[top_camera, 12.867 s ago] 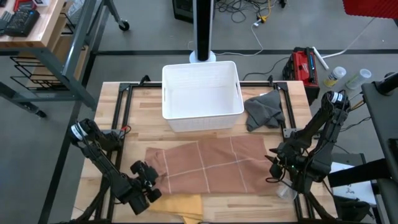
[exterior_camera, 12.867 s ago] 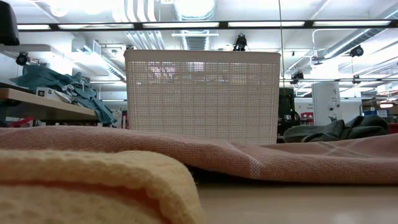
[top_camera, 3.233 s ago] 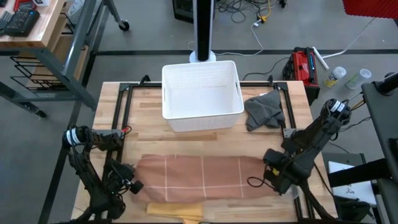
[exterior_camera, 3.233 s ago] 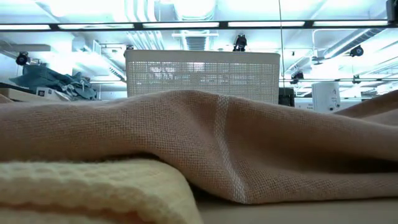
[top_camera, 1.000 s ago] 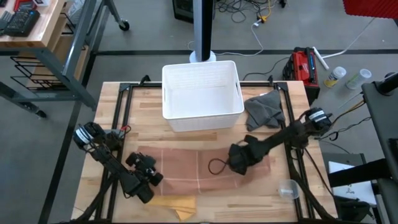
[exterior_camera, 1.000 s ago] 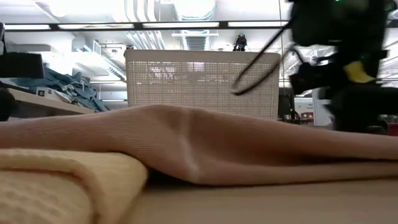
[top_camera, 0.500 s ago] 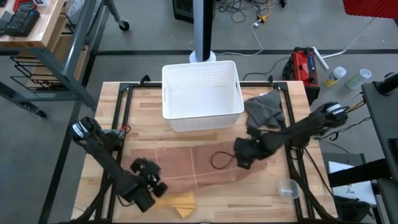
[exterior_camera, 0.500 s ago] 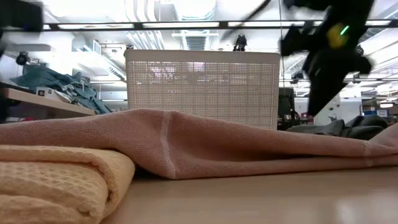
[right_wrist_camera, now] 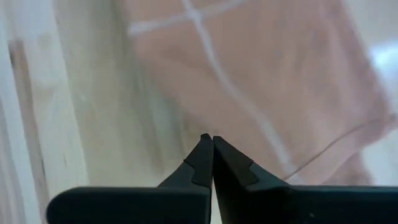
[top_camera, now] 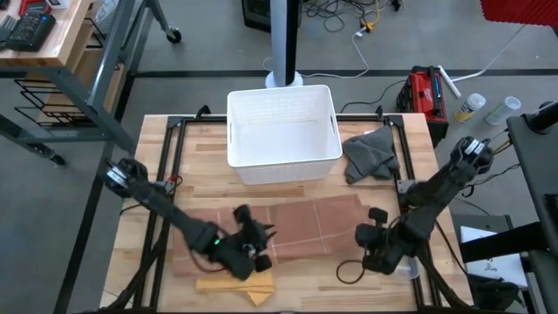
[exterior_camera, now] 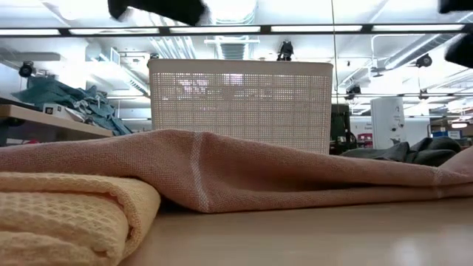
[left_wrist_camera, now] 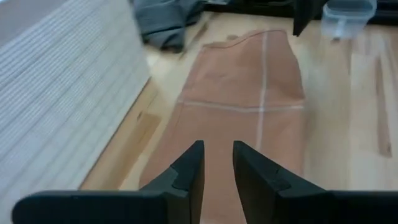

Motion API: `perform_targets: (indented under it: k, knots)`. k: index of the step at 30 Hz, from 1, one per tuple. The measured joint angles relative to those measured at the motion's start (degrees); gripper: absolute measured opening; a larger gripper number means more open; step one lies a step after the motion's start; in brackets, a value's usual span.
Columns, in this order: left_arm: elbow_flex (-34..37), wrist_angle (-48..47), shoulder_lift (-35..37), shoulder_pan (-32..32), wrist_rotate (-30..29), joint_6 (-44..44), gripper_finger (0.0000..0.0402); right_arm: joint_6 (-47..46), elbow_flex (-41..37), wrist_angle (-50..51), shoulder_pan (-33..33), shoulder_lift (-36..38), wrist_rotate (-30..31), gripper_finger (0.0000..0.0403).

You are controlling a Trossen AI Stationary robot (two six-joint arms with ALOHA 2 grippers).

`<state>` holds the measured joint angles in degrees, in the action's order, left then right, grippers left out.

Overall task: Fold towel
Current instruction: Fold the brown squared towel

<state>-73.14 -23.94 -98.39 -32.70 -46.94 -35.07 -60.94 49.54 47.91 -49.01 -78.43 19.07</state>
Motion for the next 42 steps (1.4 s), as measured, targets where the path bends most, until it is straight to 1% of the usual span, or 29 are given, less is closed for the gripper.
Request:
perform_targets:
  k: [2,4,6,8,10,13,19,23,26,28,30,34,39,42]
  knots:
    - [0.66,5.07,0.00,3.73,5.29,5.18,0.0075,-1.81,0.02,-0.15,-1.59,-1.40,-1.47,0.0000]
    - [1.67,9.43,0.02,7.69,12.12,8.38,0.0075,-2.96,0.02,-0.24,-3.14,-2.51,-1.83,0.0000]
    - [3.34,14.07,0.00,11.32,19.13,9.92,0.0075,-3.94,0.02,-0.27,-4.40,-2.87,-1.68,0.0000]
    - [5.12,18.34,0.00,14.59,23.86,10.56,0.0075,-5.26,0.02,-0.27,-5.60,-3.04,-1.47,0.0000]
    - [7.39,22.24,0.00,16.98,25.27,10.65,0.0075,-6.36,0.02,-0.36,-6.43,-3.01,-1.05,0.0000]
    - [10.58,26.44,-0.02,19.38,25.59,12.01,0.0075,-6.71,0.02,-0.39,-6.76,-3.00,-0.49,0.0000]
    - [16.55,35.69,-0.02,21.13,28.46,12.46,0.0075,-7.54,0.02,-0.51,-5.77,-3.04,3.06,0.0000]
    - [17.78,38.64,-0.05,21.08,28.51,13.15,0.0075,-8.91,0.02,-0.52,-3.73,-3.02,3.60,0.0000]
    - [17.61,41.88,-1.66,21.19,28.61,14.60,0.0075,-9.68,0.02,-0.64,-1.25,-3.04,4.38,0.0000]
    - [16.19,44.61,-3.85,21.42,30.01,15.55,0.0075,-9.83,0.02,-0.81,0.51,-3.04,5.53,0.0000]
    - [14.11,44.66,-6.45,21.71,31.50,16.47,0.0075,-10.45,0.02,-0.95,1.94,-3.06,6.49,0.0000]
    - [8.46,40.48,-11.29,22.54,32.64,18.57,0.0075,-10.21,0.02,-2.01,2.85,-3.15,7.50,0.0000]
    - [1.28,29.20,-16.07,24.18,32.71,20.94,0.0075,-12.66,-0.13,-4.10,1.01,-3.21,8.56,0.0000]
    - [-2.67,22.89,-19.22,25.30,33.18,21.14,0.0075,-14.69,-0.15,-5.17,-0.40,-3.21,10.88,0.0000]
